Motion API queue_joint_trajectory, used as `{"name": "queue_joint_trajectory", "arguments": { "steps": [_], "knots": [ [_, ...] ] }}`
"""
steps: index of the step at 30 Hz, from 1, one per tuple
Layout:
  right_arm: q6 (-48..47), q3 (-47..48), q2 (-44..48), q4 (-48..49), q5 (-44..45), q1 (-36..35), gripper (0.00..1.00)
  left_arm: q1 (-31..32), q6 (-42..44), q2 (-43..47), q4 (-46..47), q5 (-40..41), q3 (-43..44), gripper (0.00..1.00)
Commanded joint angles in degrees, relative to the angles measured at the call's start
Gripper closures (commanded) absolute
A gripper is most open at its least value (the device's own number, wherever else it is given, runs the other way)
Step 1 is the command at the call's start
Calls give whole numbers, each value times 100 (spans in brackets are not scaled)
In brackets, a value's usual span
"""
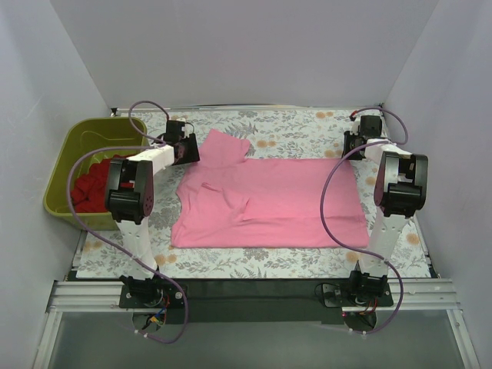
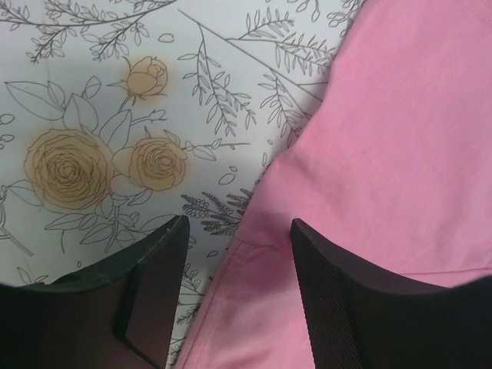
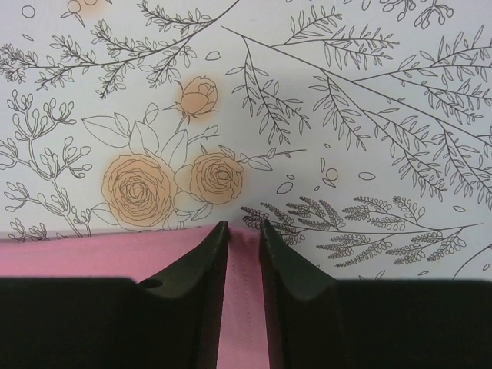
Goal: Fold and stack the t-shirts
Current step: Fold the tshirt
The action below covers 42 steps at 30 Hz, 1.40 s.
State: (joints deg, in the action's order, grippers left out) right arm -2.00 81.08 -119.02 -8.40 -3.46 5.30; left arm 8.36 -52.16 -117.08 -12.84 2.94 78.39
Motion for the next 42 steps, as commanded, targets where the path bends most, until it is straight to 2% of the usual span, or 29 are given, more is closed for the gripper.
{"name": "queue_joint_trajectory", "arguments": {
  "steps": [1, 7, 19, 23, 28, 30, 31, 34, 42],
  "knots": [
    [-81, 136, -209, -65, -102, 32, 74, -27, 189, -130, 54, -127, 229, 48],
    [-108, 92, -174, -91, -41, 24, 75, -10, 268, -412, -148, -206, 467, 55],
    [24, 57, -86, -100, -49, 24, 75, 333, 479, -219, -825, 338, 203, 55],
    [42, 57, -95, -100, -67, 24, 75, 438, 461, -333, -913, 541, 203, 58],
    [42, 110, -156, -100, -84, 24, 82, 438, 452, -553, -966, 611, 405, 75],
    [77, 110, -156, -100, 38, 32, 93, 438, 522, -667, -992, 672, 484, 80],
    [86, 110, -156, -100, 74, 24, 99, 438, 610, -693, -1001, 699, 580, 88],
    [77, 162, -165, -109, 118, 32, 99, 430, 707, -808, -1027, 726, 739, 98],
    [165, 198, 124, -91, 250, 41, 99, 430, 751, -563, -1080, 497, 976, 100]
  ]
}}
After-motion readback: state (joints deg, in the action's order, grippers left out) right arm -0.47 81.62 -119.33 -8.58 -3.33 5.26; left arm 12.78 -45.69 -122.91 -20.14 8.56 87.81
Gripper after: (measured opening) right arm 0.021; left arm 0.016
